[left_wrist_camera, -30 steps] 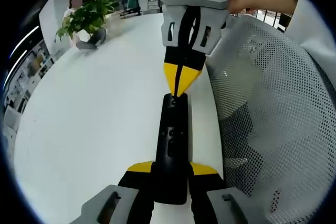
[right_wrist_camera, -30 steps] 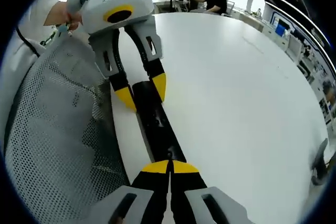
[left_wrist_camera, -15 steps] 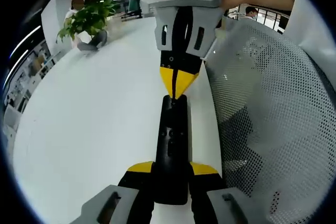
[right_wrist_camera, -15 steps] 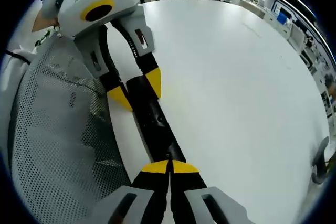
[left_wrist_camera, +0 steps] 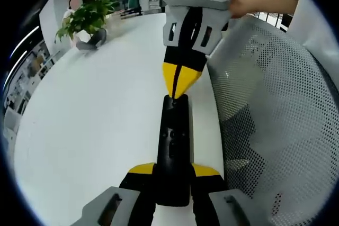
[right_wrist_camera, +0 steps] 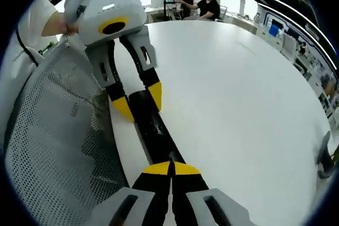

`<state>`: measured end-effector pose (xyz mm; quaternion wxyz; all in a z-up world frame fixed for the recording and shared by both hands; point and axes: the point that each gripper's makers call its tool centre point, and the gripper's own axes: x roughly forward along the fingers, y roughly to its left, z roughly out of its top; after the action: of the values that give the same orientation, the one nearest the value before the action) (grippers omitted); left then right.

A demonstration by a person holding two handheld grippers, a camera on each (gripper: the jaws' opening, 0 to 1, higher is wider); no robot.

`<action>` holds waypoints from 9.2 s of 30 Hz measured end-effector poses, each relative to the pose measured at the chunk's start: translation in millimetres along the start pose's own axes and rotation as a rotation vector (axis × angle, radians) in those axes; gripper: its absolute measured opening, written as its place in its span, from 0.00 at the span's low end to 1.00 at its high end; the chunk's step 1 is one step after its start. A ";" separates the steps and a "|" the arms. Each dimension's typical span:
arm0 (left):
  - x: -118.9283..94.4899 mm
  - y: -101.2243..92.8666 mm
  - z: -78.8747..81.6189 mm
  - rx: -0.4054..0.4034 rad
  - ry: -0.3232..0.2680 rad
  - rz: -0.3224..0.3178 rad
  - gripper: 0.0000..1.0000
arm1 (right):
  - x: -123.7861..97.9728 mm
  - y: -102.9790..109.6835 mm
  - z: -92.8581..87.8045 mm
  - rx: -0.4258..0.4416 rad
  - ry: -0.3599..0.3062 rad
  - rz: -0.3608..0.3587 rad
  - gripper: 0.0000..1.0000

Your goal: Press the specified remote control buttons in sequence, fully releasing each button before pressing the next.

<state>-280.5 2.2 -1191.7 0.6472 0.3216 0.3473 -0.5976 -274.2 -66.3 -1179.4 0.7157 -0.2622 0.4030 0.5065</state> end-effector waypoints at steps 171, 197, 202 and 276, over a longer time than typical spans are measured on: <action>-2.0 -1.0 5.3 -0.030 -0.140 0.010 0.24 | 17.5 17.3 22.8 -0.210 -0.125 0.095 0.06; 2.8 2.1 -0.6 -0.035 -0.145 0.017 0.24 | 21.8 18.7 26.1 -0.301 -0.008 0.105 0.01; 3.9 2.8 -1.1 -0.039 -0.143 0.019 0.24 | 20.2 21.7 26.0 -0.376 -0.062 0.062 0.00; 4.5 1.3 2.0 -0.032 -0.141 0.002 0.25 | 15.1 13.3 17.2 -0.245 -0.013 0.110 0.00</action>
<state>-278.8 -1.8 -1194.4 0.6758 0.2687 0.3101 -0.6123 -278.9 -40.4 -1182.4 0.6520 -0.3218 0.3473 0.5922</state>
